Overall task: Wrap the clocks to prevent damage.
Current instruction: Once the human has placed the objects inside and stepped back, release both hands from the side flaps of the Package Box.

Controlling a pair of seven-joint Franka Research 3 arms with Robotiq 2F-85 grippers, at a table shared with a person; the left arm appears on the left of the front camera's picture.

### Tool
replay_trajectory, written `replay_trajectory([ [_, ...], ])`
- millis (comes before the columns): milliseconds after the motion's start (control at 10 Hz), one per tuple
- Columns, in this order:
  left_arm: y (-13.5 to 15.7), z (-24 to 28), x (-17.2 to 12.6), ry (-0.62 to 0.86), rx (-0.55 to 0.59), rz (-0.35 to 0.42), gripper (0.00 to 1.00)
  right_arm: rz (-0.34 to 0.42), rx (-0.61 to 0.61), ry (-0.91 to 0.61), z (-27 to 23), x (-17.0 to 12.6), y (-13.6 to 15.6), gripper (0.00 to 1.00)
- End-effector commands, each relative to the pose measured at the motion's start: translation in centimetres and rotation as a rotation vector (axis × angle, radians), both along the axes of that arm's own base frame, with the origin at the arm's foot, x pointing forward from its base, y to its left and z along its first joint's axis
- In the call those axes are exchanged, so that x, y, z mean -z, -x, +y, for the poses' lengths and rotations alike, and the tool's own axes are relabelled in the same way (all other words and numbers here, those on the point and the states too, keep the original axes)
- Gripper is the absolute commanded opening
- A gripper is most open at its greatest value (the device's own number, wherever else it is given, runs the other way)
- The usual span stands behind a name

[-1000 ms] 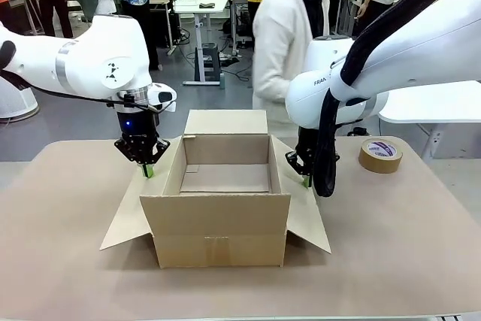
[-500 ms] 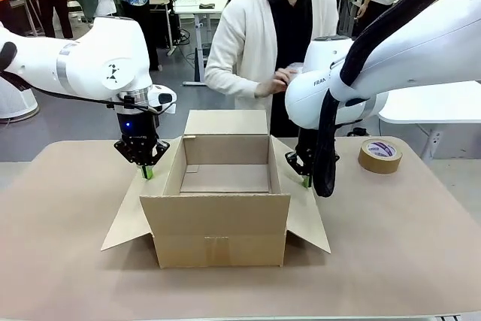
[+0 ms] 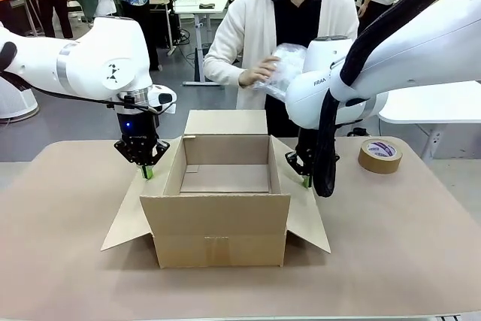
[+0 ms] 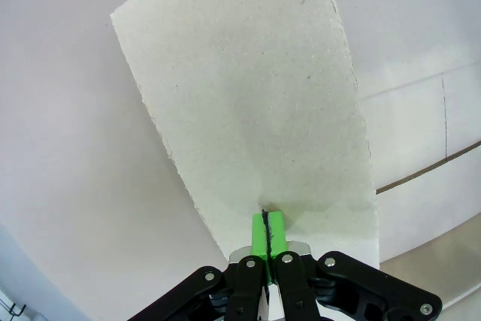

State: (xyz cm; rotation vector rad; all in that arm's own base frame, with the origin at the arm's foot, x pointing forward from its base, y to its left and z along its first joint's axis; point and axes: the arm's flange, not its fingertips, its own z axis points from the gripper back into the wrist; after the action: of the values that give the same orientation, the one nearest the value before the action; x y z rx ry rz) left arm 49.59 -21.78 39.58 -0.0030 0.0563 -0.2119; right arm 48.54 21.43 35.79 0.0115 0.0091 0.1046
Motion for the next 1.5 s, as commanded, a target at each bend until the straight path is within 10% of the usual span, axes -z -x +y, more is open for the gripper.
replay_trajectory([
  [0,0.05,-0.01,0.09,-0.007,0.003,0.008,0.0,0.0,0.004,-0.001,0.03,0.01,0.0,0.01],
  [1400,0.05,-0.01,0.09,-0.007,0.003,0.008,0.0,0.0,0.004,-0.001,0.03,0.01,0.0,0.01],
])
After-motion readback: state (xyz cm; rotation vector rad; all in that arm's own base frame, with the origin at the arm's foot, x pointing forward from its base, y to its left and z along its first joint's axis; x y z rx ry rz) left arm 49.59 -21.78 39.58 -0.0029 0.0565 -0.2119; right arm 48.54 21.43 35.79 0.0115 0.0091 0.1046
